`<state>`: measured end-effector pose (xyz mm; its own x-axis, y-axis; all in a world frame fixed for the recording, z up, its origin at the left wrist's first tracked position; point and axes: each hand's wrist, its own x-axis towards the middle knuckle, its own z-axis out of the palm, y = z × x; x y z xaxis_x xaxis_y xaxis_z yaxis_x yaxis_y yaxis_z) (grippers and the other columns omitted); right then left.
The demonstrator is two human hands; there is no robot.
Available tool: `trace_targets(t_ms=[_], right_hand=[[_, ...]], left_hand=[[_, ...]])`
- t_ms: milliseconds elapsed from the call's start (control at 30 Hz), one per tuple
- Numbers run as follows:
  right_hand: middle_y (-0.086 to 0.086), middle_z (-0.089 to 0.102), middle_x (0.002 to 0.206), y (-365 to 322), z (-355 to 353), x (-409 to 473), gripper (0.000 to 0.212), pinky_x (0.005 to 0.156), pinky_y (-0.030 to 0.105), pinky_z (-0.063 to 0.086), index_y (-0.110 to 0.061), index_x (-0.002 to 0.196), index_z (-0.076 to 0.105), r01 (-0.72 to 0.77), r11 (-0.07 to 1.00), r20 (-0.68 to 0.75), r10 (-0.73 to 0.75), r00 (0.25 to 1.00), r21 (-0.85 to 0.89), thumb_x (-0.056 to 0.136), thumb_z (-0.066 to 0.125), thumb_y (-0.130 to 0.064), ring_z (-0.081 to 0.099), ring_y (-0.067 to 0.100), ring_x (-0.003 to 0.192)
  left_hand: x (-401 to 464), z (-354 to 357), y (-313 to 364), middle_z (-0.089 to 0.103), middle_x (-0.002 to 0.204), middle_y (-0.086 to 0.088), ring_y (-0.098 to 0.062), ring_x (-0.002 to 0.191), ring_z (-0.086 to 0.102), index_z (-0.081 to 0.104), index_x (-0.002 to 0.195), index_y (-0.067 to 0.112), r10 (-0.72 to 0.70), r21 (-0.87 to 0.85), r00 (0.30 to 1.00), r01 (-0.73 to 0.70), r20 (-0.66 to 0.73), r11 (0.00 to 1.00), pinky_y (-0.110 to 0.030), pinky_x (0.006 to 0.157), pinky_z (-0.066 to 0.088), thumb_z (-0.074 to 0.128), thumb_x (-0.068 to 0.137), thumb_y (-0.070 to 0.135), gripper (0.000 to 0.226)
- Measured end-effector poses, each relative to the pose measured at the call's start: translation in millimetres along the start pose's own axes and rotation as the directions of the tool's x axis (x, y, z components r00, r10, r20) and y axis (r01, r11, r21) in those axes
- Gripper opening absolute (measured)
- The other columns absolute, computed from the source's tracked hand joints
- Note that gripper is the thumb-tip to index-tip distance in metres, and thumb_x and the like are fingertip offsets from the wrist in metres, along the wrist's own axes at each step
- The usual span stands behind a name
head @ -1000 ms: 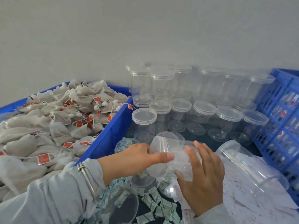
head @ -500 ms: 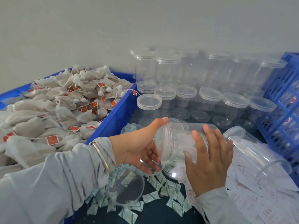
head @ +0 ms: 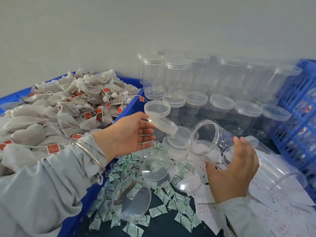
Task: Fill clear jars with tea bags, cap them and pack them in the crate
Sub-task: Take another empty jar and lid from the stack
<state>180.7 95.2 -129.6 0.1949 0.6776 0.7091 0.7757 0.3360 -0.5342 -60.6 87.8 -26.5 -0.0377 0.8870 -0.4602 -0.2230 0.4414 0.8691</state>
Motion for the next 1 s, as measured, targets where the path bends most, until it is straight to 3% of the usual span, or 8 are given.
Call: trace_targets(t_ms=[133, 400, 600, 700, 800, 867, 933, 1000], right_hand=[[0.020, 0.042, 0.140, 3, -1, 2, 0.095, 0.110, 0.040, 0.014, -0.010, 0.135, 0.036, -0.030, 0.999, -0.002, 0.030, 1.000, 0.029, 0.056, 0.089, -0.008, 0.028, 0.033, 0.132], [0.017, 0.042, 0.138, -8, -2, -2, 0.103, 0.108, 0.048, 0.021, -0.013, 0.136, 0.032, -0.028, 0.994, 0.001, 0.028, 1.000, 0.102, 0.052, 0.091, -0.009, 0.027, 0.025, 0.129], [-0.002, 0.039, 0.137, -36, -9, -9, 0.109, 0.104, 0.056, 0.035, -0.031, 0.138, 0.030, -0.147, 0.949, 0.100, 0.124, 0.987, 0.279, 0.048, 0.092, -0.025, 0.033, 0.024, 0.128], [-0.013, 0.040, 0.135, -58, -12, -18, 0.111, 0.105, 0.046, 0.036, -0.037, 0.138, 0.032, -0.264, 0.875, 0.257, 0.168, 0.952, 0.406, 0.042, 0.088, -0.042, 0.039, 0.021, 0.127], [-0.008, 0.045, 0.129, -81, -12, -29, 0.119, 0.100, 0.038, 0.039, -0.037, 0.140, 0.031, -0.418, 0.787, 0.453, 0.200, 0.869, 0.454, 0.031, 0.075, -0.056, 0.045, 0.016, 0.117], [-0.007, 0.047, 0.128, -91, -8, -37, 0.120, 0.088, 0.028, 0.044, -0.034, 0.140, 0.032, -0.476, 0.733, 0.532, 0.183, 0.826, 0.487, 0.030, 0.074, -0.055, 0.050, 0.008, 0.106], [-0.008, 0.049, 0.129, -97, -1, -46, 0.119, 0.077, 0.016, 0.042, -0.034, 0.141, 0.034, -0.491, 0.707, 0.583, 0.137, 0.801, 0.509, 0.031, 0.077, -0.052, 0.051, 0.002, 0.103], [-0.016, 0.047, 0.133, -104, 8, -53, 0.109, 0.082, 0.028, 0.051, -0.048, 0.137, 0.032, -0.419, 0.732, 0.538, 0.084, 0.838, 0.538, 0.038, 0.079, -0.049, 0.051, 0.003, 0.114]], left_hand=[[3, -1, -2, 0.057, 0.058, 0.001, -0.014, 0.061, 0.058, 0.069, 0.079, 0.010, 0.057, -0.010, 0.992, -0.058, -0.115, 0.998, -0.028, 0.063, 0.050, 0.050, 0.094, 0.021, 0.026], [2, -4, 3, 0.056, 0.052, 0.003, -0.014, 0.060, 0.056, 0.066, 0.078, 0.011, 0.126, -0.008, 0.976, -0.129, -0.176, 0.992, -0.027, 0.062, 0.049, 0.050, 0.095, 0.020, 0.024], [-8, -37, 39, 0.055, 0.051, 0.005, -0.010, 0.055, 0.053, 0.062, 0.075, 0.011, 0.369, -0.055, 0.867, -0.409, -0.334, 0.911, -0.023, 0.060, 0.045, 0.050, 0.093, 0.014, 0.021], [-9, -76, 53, 0.057, 0.053, 0.005, -0.011, 0.052, 0.052, 0.064, 0.075, 0.012, 0.519, 0.186, 0.700, -0.498, -0.491, 0.847, -0.026, 0.058, 0.044, 0.050, 0.092, 0.014, 0.022], [0, -110, 54, 0.066, 0.078, -0.011, -0.027, 0.072, 0.063, 0.069, 0.087, 0.004, 0.650, 0.606, 0.583, -0.309, -0.488, 0.732, -0.042, 0.074, 0.052, 0.048, 0.094, 0.014, 0.024], [8, -123, 46, 0.068, 0.106, -0.013, -0.031, 0.095, 0.064, 0.070, 0.101, 0.006, 0.676, 0.812, 0.621, -0.106, -0.397, 0.574, -0.042, 0.085, 0.051, 0.046, 0.094, 0.010, 0.025], [13, -127, 35, 0.063, 0.120, -0.008, -0.027, 0.105, 0.060, 0.067, 0.114, 0.010, 0.615, 0.927, 0.735, 0.046, -0.284, 0.372, -0.031, 0.085, 0.047, 0.047, 0.092, 0.003, 0.031], [18, -128, 25, 0.062, 0.121, -0.008, -0.025, 0.107, 0.058, 0.065, 0.116, 0.011, 0.427, 0.977, 0.884, 0.132, -0.192, 0.166, -0.027, 0.084, 0.043, 0.047, 0.091, 0.005, 0.031]])
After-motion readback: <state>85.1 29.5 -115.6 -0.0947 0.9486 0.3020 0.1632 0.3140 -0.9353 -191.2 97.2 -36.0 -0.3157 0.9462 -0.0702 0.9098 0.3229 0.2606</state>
